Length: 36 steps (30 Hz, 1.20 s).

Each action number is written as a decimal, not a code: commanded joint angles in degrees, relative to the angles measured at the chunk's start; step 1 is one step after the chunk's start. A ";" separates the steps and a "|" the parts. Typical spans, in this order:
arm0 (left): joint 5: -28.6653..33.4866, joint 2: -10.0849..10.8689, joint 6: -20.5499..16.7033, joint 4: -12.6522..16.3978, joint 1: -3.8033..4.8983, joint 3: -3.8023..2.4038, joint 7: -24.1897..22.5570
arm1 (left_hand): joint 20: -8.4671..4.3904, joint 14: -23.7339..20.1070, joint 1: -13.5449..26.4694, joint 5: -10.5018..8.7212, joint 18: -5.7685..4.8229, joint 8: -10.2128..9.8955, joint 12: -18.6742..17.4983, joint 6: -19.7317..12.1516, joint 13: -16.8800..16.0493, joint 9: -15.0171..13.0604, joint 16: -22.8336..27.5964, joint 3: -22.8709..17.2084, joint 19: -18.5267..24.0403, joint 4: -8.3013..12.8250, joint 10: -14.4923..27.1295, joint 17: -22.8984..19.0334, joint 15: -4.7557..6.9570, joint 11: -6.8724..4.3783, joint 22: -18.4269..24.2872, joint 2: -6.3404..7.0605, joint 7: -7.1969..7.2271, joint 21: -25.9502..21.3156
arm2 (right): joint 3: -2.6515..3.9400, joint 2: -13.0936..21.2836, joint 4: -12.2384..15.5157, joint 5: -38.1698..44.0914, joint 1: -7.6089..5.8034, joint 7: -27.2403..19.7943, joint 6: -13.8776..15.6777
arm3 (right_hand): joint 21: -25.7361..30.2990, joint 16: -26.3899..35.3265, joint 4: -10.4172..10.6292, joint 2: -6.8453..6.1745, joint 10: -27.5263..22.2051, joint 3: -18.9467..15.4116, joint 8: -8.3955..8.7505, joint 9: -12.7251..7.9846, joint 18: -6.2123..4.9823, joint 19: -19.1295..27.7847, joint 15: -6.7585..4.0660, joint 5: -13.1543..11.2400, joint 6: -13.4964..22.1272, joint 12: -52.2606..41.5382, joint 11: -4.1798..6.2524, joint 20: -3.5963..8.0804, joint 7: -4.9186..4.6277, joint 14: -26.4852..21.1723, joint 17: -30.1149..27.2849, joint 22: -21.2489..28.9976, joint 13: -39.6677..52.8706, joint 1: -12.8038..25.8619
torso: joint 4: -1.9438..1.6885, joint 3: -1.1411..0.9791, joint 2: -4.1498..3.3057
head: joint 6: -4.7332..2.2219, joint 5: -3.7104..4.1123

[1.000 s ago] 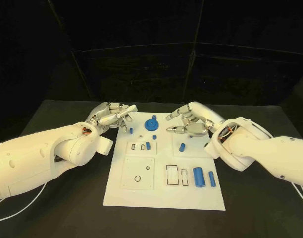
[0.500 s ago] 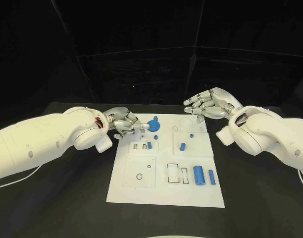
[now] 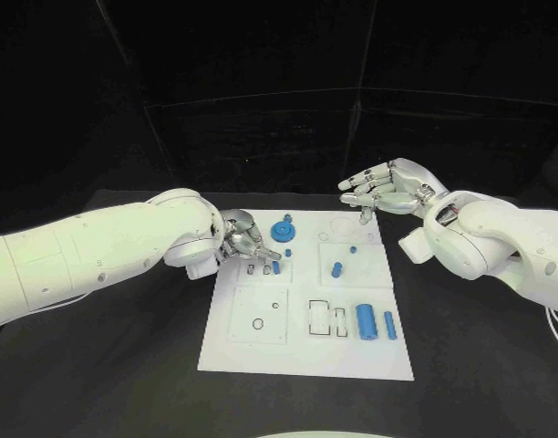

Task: Assemble the parts on the task board

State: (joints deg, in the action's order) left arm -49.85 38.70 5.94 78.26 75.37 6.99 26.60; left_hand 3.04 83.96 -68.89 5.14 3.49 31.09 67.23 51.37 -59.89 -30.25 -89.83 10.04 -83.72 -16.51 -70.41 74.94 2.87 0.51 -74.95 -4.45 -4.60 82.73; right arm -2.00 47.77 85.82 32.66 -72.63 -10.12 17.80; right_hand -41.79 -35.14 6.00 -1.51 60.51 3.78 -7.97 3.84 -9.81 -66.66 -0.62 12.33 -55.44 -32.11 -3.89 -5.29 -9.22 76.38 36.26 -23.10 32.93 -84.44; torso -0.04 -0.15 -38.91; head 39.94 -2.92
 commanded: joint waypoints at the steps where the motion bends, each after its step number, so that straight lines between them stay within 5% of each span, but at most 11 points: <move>1: -2.16 -0.65 1.43 -0.21 0.45 0.40 2.99 | -0.02 6.04 -0.08 -0.23 -0.88 0.30 -0.11 -0.44 -0.10 -0.27 -0.17 0.36 -1.18 -0.03 0.21 15.06 0.33 -0.01 -2.03 -0.61 -0.04 0.35 | 0.03 -0.05 0.56 -1.39 -0.13 -0.64 -0.90 | 0.48 0.32 0.01 -0.75 -0.01 -0.01 0.22 -0.02 -0.68 -0.45 0.19 0.56 0.61 -0.40 -0.23 -0.07 -0.01 0.38 0.09 0.18 -0.10 0.02 | -0.01 0.04 -0.12 | 0.19 0.13; 13: -3.25 -3.06 1.95 -1.43 0.98 1.15 3.54 | -0.06 6.04 0.88 -0.29 -1.15 1.34 0.95 -0.76 -1.11 -1.45 -0.17 1.30 -1.84 -0.12 -0.42 15.06 0.38 -0.11 -3.44 -1.11 0.09 1.12 | 0.03 -0.44 0.90 -1.34 -0.15 -0.22 -0.34 | 1.36 0.82 0.18 -1.13 -0.90 -0.26 0.09 0.08 -0.66 -0.51 0.42 1.61 1.16 -0.93 -0.45 -0.27 -0.17 -0.06 0.24 0.69 -0.31 0.45 | -0.04 0.13 -0.09 | 0.56 0.36; 36: -3.59 -5.56 3.14 -3.64 1.30 1.37 3.81 | -0.10 6.04 0.18 -0.17 -1.24 1.95 1.31 -1.02 -1.33 -2.20 -0.17 1.42 -2.04 0.36 -0.55 15.06 0.44 -0.19 -3.94 -1.32 0.19 1.38 | 0.02 -1.36 0.38 -0.10 -0.16 0.33 -0.80 | 1.75 0.99 0.34 -1.23 -1.23 -0.40 -0.07 0.14 -0.65 -0.49 0.51 1.82 1.25 -1.13 -0.52 -0.35 -0.21 -0.27 0.33 0.90 -0.44 0.73 | -0.09 0.14 -0.19 | 0.95 0.47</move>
State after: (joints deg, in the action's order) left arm -52.86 33.24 7.94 74.69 76.55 8.36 29.92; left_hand 3.06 83.96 -68.29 5.14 2.65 32.86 68.35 50.77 -61.17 -32.41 -89.82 11.41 -83.70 -16.41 -70.64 74.92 2.86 0.29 -74.93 -5.59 -4.39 83.76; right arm -2.02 46.47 86.17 32.10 -72.67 -9.67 17.55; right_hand -40.32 -34.40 6.14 -2.11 59.66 3.63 -7.97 3.89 -9.80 -66.99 -0.40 13.76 -54.43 -32.87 -4.29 -5.63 -9.42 76.15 36.49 -22.25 32.58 -83.84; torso -0.15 -0.03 -39.11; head 40.81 -2.41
